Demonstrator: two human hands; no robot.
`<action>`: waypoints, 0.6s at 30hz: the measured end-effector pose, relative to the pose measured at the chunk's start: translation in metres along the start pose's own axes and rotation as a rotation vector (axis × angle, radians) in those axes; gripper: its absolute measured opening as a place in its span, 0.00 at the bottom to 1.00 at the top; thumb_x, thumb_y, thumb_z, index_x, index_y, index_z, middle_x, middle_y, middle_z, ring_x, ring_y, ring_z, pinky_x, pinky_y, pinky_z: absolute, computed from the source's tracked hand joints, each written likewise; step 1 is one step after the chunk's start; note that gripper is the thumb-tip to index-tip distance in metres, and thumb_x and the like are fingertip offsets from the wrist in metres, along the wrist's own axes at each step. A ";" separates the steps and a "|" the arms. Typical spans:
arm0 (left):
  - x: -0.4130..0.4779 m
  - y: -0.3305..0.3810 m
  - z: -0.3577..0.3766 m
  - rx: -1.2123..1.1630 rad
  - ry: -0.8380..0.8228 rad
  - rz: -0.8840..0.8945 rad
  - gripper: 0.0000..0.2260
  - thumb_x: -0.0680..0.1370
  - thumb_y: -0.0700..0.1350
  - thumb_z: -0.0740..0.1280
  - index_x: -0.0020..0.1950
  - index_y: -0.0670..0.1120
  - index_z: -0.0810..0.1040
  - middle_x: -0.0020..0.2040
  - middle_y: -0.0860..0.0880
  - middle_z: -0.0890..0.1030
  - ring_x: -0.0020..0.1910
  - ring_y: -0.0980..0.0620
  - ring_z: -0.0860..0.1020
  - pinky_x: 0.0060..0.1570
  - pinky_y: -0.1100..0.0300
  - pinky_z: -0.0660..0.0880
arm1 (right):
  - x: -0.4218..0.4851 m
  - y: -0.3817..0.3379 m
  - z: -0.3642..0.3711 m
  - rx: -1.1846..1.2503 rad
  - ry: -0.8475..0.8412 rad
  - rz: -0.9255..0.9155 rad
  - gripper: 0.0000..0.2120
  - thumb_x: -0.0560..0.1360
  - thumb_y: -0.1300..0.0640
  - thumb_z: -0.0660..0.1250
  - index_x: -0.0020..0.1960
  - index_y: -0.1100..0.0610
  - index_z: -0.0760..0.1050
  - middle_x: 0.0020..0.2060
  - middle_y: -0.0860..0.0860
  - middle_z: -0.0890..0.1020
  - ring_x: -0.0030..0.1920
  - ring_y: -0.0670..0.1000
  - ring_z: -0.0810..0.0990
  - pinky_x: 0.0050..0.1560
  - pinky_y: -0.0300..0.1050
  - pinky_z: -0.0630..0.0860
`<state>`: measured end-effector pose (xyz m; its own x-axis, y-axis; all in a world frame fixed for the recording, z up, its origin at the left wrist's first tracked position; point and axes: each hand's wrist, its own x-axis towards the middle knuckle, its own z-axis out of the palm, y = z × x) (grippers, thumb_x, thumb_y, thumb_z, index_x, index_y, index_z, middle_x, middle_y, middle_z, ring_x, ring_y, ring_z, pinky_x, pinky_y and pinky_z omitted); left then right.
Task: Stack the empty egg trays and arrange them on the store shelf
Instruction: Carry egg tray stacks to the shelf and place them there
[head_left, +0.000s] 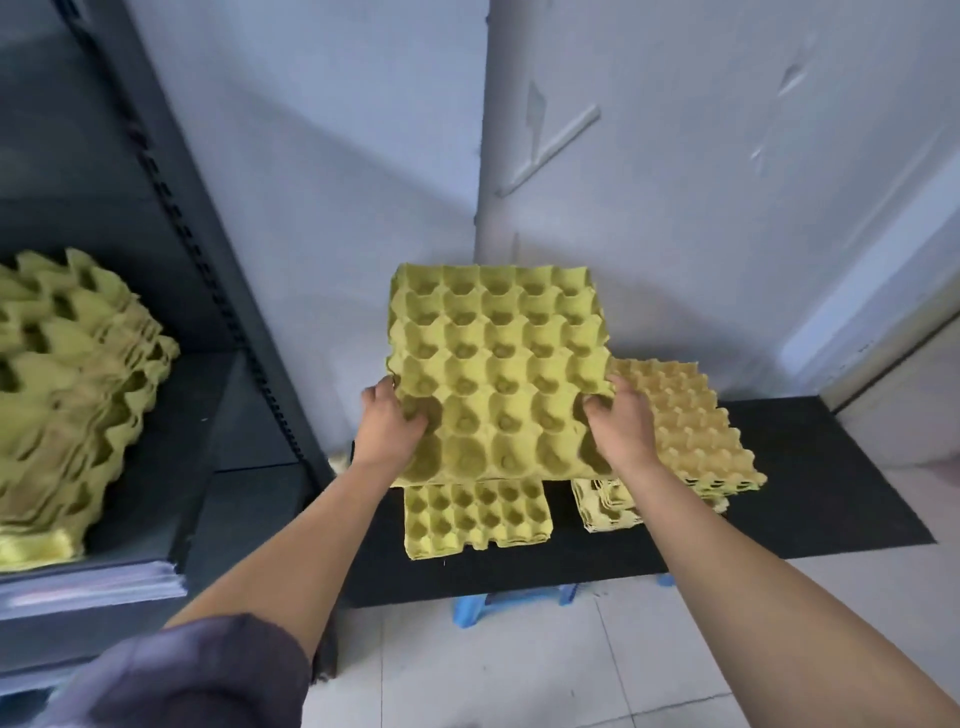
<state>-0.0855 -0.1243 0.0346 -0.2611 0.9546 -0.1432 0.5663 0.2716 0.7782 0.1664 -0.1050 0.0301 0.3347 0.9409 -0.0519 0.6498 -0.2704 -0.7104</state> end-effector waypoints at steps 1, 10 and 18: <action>-0.010 0.004 -0.007 -0.016 0.015 0.020 0.28 0.76 0.42 0.66 0.74 0.42 0.59 0.68 0.42 0.62 0.60 0.43 0.72 0.55 0.54 0.68 | -0.007 -0.004 -0.007 0.011 0.006 -0.016 0.23 0.79 0.53 0.62 0.72 0.56 0.65 0.65 0.60 0.70 0.63 0.60 0.72 0.61 0.49 0.69; -0.132 0.034 -0.089 0.001 0.080 0.284 0.28 0.76 0.47 0.67 0.73 0.47 0.60 0.69 0.45 0.59 0.63 0.46 0.69 0.56 0.61 0.64 | -0.100 -0.040 -0.070 0.149 0.049 -0.138 0.21 0.77 0.52 0.64 0.69 0.55 0.67 0.62 0.58 0.74 0.61 0.58 0.74 0.58 0.51 0.71; -0.212 0.055 -0.202 0.135 0.221 0.403 0.35 0.69 0.59 0.71 0.71 0.51 0.62 0.69 0.44 0.58 0.67 0.42 0.66 0.67 0.46 0.67 | -0.175 -0.128 -0.096 0.356 0.030 -0.274 0.21 0.77 0.54 0.63 0.69 0.55 0.67 0.62 0.55 0.73 0.56 0.53 0.73 0.52 0.42 0.66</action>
<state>-0.1565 -0.3364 0.2316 -0.1520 0.9423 0.2984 0.7494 -0.0870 0.6563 0.0899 -0.2547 0.1976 0.2060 0.9602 0.1884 0.4435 0.0800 -0.8927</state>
